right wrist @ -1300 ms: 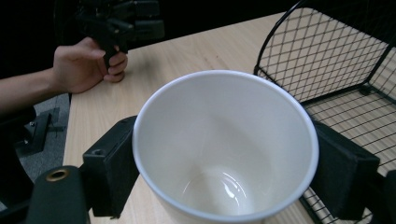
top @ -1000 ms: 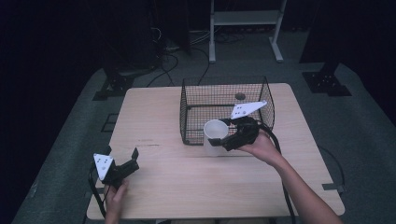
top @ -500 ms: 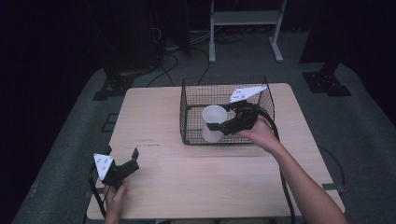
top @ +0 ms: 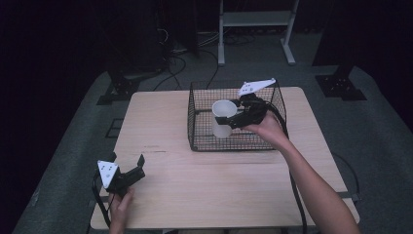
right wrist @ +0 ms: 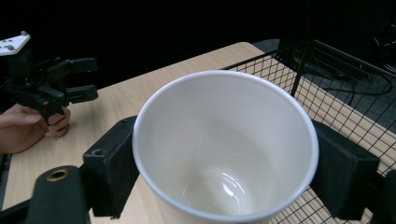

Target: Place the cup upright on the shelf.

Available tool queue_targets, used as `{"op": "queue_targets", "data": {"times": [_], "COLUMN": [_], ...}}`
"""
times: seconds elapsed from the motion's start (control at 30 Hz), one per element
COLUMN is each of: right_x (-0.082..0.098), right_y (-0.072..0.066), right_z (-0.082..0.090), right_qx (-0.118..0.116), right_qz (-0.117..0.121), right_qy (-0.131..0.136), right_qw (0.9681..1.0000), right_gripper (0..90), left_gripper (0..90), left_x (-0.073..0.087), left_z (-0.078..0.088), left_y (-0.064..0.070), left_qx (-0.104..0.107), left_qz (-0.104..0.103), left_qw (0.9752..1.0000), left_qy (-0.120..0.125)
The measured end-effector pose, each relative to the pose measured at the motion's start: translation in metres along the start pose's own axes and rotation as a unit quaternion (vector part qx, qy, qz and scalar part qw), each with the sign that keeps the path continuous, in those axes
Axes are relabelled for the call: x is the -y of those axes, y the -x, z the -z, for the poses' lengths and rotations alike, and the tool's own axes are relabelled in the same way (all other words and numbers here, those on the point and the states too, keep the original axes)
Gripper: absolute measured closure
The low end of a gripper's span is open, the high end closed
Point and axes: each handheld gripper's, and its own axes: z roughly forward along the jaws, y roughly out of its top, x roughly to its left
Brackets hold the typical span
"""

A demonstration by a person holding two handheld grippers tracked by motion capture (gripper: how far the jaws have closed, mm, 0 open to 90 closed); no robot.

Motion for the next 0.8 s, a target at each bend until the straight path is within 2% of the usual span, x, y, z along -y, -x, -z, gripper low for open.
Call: {"op": "queue_targets", "data": {"times": [0.3, 0.8], "right_x": [-0.011, -0.015], "right_y": [0.005, 0.018], "right_z": [-0.003, -0.020], "right_qx": [0.010, 0.017], "right_qz": [0.008, 0.003], "right_qy": [0.002, -0.010], "right_qw": [0.9999, 0.9998], "right_gripper": [18.3, 18.3], "left_gripper": [0.0, 0.0], "left_x": [0.000, 0.000], "left_z": [0.000, 0.000], "left_y": [0.000, 0.000], "left_qx": [0.001, 0.002], "left_qz": [0.001, 0.002], "left_qw": [1.0000, 1.0000], "left_qy": [0.000, 0.000]}}
